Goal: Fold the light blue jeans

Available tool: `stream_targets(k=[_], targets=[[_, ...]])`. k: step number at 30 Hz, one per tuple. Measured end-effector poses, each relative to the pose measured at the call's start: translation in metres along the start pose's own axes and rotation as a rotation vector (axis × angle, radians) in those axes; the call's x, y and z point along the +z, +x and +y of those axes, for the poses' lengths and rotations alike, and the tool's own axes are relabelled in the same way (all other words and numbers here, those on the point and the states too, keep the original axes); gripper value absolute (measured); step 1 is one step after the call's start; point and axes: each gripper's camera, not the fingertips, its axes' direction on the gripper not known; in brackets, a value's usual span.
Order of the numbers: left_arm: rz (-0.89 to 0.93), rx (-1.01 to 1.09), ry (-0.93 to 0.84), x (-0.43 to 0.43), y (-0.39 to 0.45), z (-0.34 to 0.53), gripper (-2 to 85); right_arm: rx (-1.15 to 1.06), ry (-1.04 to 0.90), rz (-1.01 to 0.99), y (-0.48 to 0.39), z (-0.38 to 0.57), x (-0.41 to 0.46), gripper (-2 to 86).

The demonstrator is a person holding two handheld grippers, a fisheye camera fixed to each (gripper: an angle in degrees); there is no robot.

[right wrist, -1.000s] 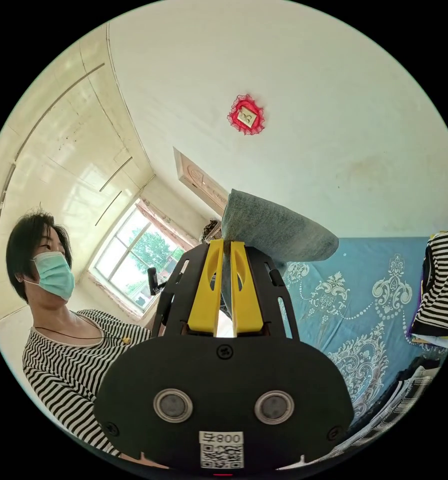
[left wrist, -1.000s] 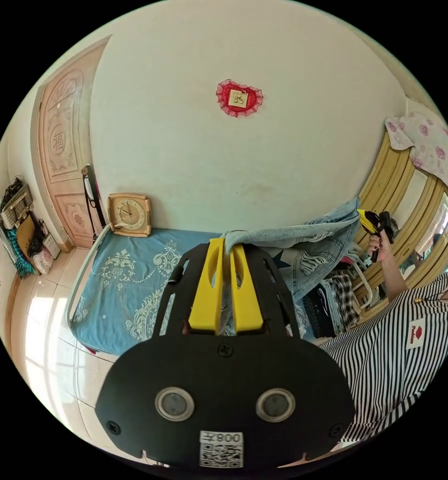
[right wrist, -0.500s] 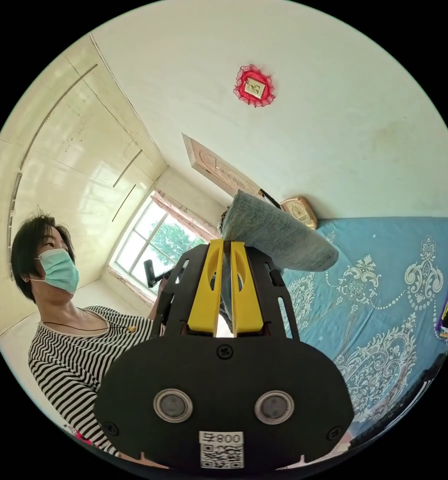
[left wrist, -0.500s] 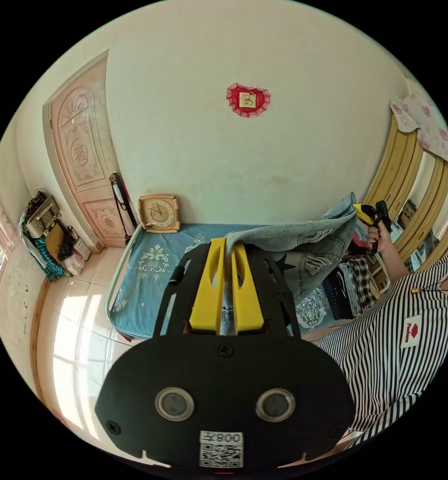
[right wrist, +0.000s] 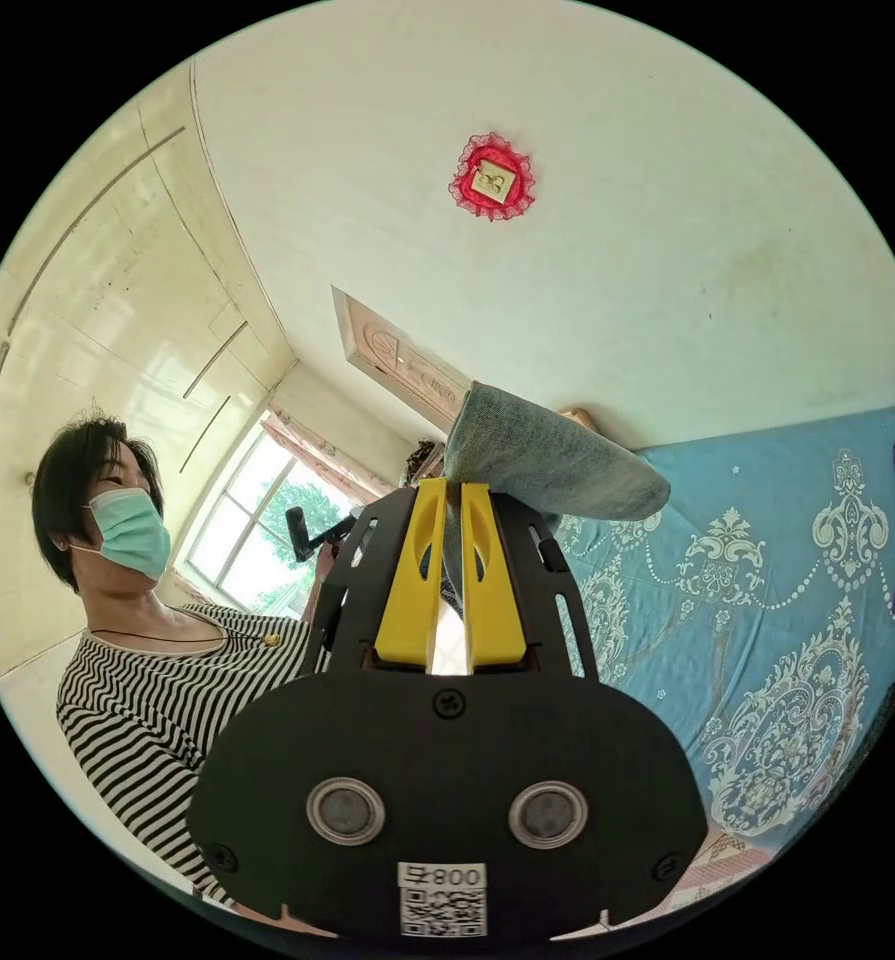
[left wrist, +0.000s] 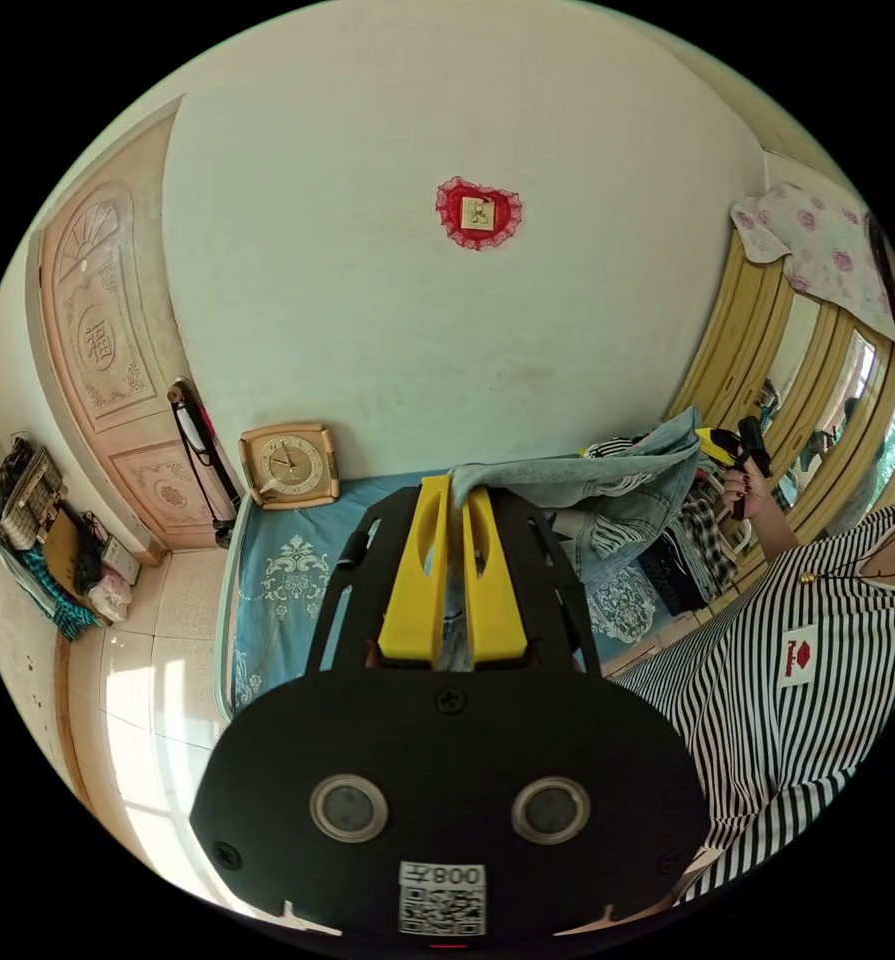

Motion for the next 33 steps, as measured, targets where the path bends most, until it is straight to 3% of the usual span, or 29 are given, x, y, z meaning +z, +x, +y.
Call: stream_targets(k=[14,17,20,22,25,28,33], targets=[[0.001,0.077,-0.124,-0.008,-0.128,-0.079,1.1,-0.098,-0.056,-0.027,-0.032,0.028,0.040,1.4],[0.023,0.083,-0.236,0.038,-0.181,-0.116,1.7,-0.040,-0.078,0.080,-0.024,0.030,0.058,1.2],[-0.009,0.063,-0.427,0.142,-0.251,-0.139,2.9,0.125,-0.194,0.130,0.027,0.039,0.096,0.9],[0.034,-0.056,-0.602,0.236,-0.313,-0.120,3.2,0.302,-0.259,0.107,0.071,0.061,0.123,0.6],[0.068,-0.157,-0.693,0.300,-0.376,-0.068,2.8,0.546,-0.282,0.121,0.116,0.109,0.153,0.3],[0.233,-0.294,-0.809,0.343,-0.436,0.008,3.0,0.709,-0.242,0.151,0.130,0.142,0.172,0.2],[0.349,-0.540,-1.090,0.385,-0.515,0.133,5.4,0.852,-0.224,0.159,0.152,0.156,0.209,0.5]])
